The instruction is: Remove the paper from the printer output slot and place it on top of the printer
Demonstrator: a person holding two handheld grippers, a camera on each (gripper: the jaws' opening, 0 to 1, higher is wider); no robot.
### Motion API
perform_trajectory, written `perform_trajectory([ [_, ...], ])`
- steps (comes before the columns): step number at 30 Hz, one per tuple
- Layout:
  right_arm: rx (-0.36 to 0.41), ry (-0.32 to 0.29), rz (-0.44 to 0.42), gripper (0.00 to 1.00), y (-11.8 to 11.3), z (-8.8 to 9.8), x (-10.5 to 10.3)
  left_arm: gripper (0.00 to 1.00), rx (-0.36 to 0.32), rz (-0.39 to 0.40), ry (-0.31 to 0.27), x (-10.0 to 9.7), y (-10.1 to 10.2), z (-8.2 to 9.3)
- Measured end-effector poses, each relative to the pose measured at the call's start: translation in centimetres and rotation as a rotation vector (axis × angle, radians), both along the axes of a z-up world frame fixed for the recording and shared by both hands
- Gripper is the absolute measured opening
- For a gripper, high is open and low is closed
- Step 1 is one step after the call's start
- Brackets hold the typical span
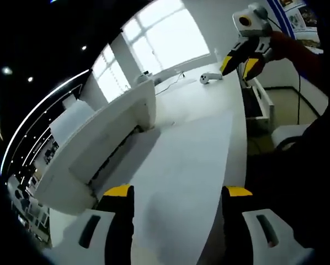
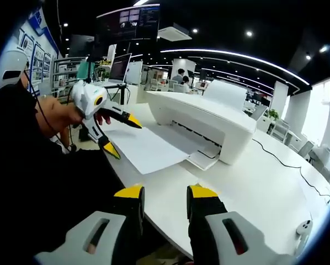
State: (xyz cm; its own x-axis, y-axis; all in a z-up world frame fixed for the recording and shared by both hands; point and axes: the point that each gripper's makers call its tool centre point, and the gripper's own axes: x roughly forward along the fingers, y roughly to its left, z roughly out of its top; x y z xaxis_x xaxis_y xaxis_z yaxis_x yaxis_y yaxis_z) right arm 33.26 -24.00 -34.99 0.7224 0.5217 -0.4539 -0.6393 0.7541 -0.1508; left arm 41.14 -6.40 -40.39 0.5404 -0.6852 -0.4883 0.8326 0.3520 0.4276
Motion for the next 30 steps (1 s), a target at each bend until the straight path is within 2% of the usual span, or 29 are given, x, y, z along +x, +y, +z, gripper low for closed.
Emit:
perform_trajectory([
  [3,0.001,-0.001,-0.001,0.26,0.0,0.0,0.0,0.69,-0.015,-0.002,0.001,0.0,-0.2,0.2],
  [7,0.002,-0.004,-0.008,0.26,-0.3,0.1,0.1,0.69,0.017,0.004,-0.047,0.2,-0.2,0.1],
  [10,0.002,-0.005,-0.009,0.26,-0.3,0.2,0.1,0.68,0.014,0.0,-0.041,0.2,-0.4,-0.1],
  [18,0.003,-0.003,-0.008,0.26,-0.3,0.1,0.1,0.68,0.029,0.012,-0.071,0.6,-0.5,-0.3],
  [30,0.005,-0.016,-0.014,0.26,-0.5,0.6,0.1,0.66,0.048,0.028,-0.136,1.1,-0.6,-0.5],
])
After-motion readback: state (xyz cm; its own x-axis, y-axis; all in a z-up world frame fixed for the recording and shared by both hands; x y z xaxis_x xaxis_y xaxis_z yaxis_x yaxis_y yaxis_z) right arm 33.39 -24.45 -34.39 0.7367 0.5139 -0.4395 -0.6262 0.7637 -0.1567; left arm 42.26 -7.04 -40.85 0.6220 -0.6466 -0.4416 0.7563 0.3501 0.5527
